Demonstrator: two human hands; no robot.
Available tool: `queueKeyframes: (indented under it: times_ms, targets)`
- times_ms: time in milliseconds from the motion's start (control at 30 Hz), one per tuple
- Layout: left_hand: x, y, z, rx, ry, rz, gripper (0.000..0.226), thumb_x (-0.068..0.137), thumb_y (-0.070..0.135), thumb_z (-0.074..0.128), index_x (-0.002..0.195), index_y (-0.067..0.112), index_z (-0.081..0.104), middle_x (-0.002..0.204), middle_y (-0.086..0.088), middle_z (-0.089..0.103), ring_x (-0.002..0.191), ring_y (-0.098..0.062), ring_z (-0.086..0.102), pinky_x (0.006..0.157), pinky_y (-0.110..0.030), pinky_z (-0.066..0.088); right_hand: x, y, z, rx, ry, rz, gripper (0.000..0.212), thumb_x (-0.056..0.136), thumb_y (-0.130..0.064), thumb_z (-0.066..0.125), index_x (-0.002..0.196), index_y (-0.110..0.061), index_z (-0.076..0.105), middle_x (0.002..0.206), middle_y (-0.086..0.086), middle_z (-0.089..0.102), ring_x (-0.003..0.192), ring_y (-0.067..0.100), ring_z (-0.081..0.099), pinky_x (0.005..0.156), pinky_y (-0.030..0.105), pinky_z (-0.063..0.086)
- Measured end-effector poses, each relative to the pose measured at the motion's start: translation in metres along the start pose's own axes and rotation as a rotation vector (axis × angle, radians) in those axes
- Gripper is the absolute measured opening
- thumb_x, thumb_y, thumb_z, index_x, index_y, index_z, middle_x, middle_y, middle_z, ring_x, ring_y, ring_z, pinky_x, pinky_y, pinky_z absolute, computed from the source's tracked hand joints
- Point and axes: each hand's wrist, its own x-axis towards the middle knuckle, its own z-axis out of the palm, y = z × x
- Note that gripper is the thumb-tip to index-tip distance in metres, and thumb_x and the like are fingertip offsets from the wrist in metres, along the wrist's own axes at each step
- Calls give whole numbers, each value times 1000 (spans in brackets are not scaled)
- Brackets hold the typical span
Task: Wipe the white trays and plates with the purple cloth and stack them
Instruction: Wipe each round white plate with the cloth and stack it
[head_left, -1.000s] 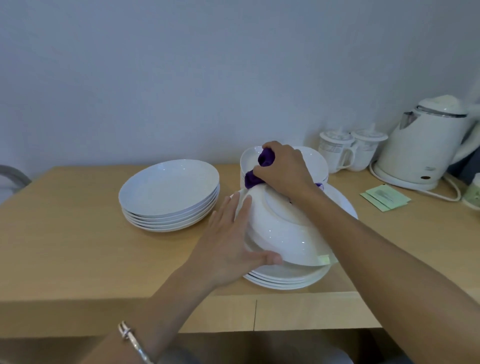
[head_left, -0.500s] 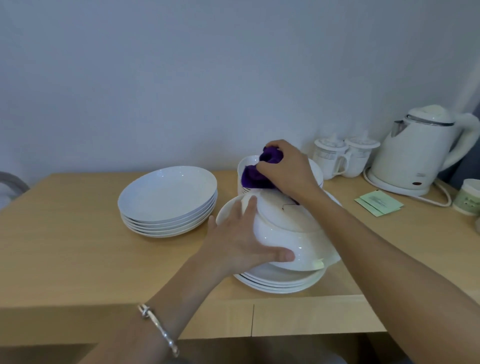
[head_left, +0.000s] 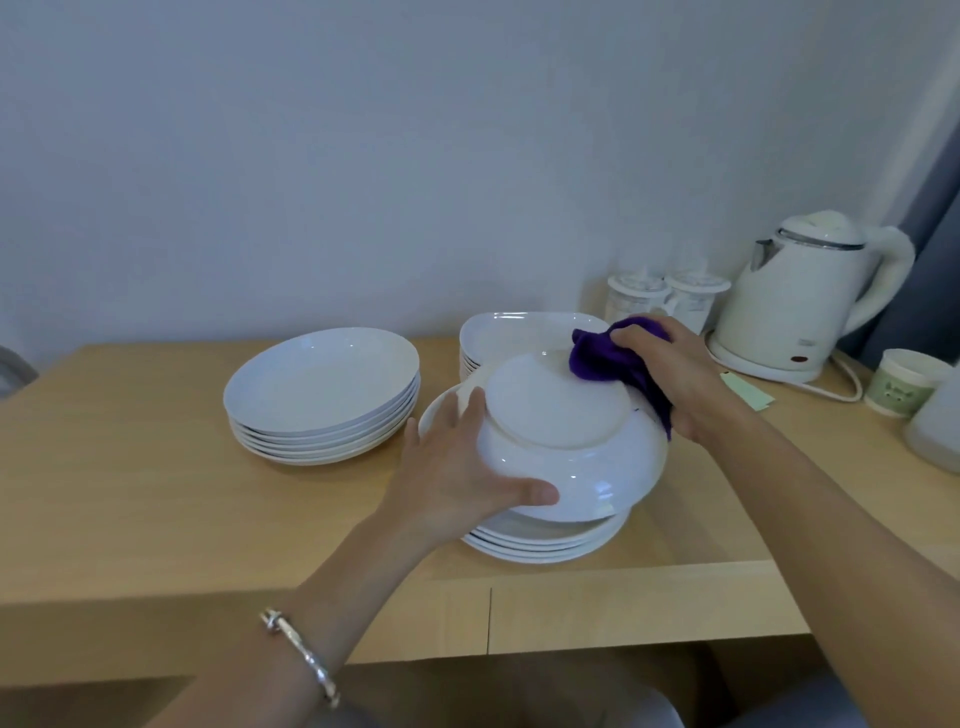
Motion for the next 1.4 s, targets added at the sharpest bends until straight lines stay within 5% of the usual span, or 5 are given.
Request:
queueKeyframes:
  times_ms: [233,433,567,967,1400]
  targets:
    - [-7,-22,-21,-33,177,-54,128,39,79,66,145,30,14,150,1,16,141,-26,20,109,-47,31,11,-23,49,24,-37,-141,29,77,-24,70,106,-24,62,100,-4,67,89,11,65,80,27,54]
    - [-16,-35,-29,-40,185,-131,123,60,69,71,152,28,0,160,4,-8,147,-21,1,119,-40,9,16,-2,86,-80,-62,-123,39,73,-32,69,111,-28,60,101,-11,63,96,11,62,84,30,52]
    - [-15,-38,-27,-28,193,-142,120,61,75,63,152,28,0,160,2,-7,147,-21,-3,118,-38,-1,-5,-4,88,-263,-87,-253,36,79,-26,66,114,-30,56,97,-21,57,91,3,55,71,14,41]
    - [-16,-45,-22,40,228,-105,118,48,88,38,145,23,22,155,-4,18,145,-19,12,117,-40,13,-90,18,95,-505,-347,-786,49,74,-25,71,120,-22,55,115,-13,51,114,8,45,96,13,34]
    - [-17,-31,-31,180,181,-160,103,69,73,59,147,21,16,147,-1,25,134,-27,29,107,-41,26,-80,39,35,-441,-167,-509,56,70,-12,73,105,-42,42,113,-11,47,104,12,51,90,24,43]
